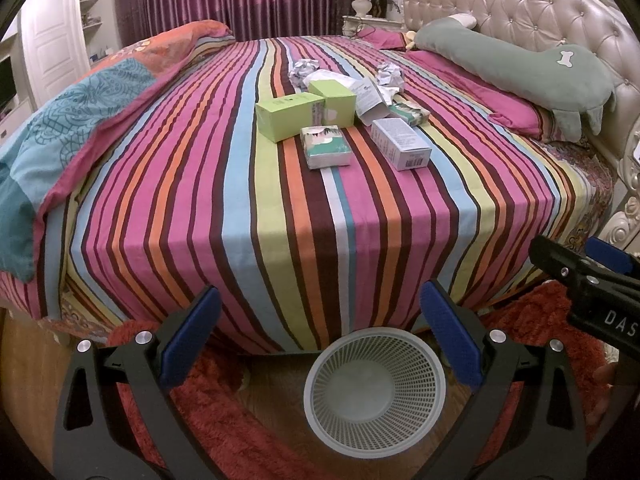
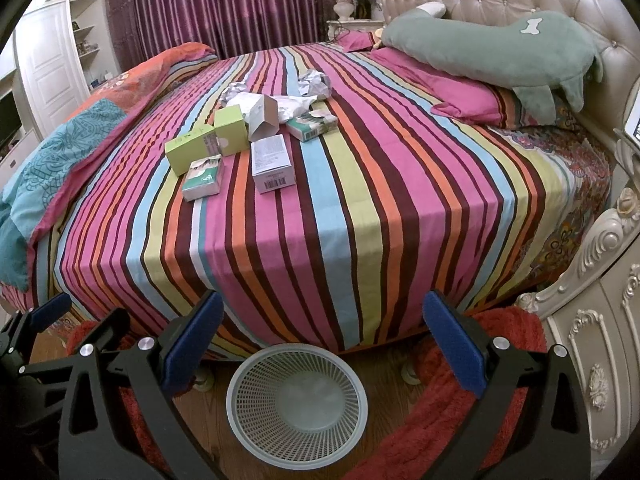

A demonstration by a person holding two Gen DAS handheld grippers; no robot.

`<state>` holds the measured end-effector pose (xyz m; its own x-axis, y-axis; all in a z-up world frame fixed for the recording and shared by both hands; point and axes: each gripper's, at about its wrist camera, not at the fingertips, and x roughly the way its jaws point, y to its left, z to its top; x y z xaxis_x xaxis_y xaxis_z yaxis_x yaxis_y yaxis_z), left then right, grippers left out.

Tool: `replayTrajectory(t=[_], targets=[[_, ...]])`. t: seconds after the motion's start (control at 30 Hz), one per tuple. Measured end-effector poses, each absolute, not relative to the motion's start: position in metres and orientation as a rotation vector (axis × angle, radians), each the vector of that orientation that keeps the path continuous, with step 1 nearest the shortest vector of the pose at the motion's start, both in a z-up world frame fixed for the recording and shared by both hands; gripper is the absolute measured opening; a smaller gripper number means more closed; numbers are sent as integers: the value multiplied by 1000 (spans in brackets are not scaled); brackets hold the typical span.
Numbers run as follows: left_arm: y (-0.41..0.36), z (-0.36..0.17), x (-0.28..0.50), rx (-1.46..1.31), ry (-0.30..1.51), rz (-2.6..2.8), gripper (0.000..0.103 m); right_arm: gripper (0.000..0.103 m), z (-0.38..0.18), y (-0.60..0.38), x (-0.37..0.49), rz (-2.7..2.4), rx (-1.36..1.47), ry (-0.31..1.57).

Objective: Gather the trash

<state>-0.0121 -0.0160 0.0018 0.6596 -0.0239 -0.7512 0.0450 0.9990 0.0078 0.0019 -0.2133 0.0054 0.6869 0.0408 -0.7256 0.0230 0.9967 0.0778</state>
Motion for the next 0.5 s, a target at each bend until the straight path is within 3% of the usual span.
replayTrajectory(t=[0.5], targets=[[-16,-9,-8,20,888,-40,97,96,-2,-216,5,16,92,843]])
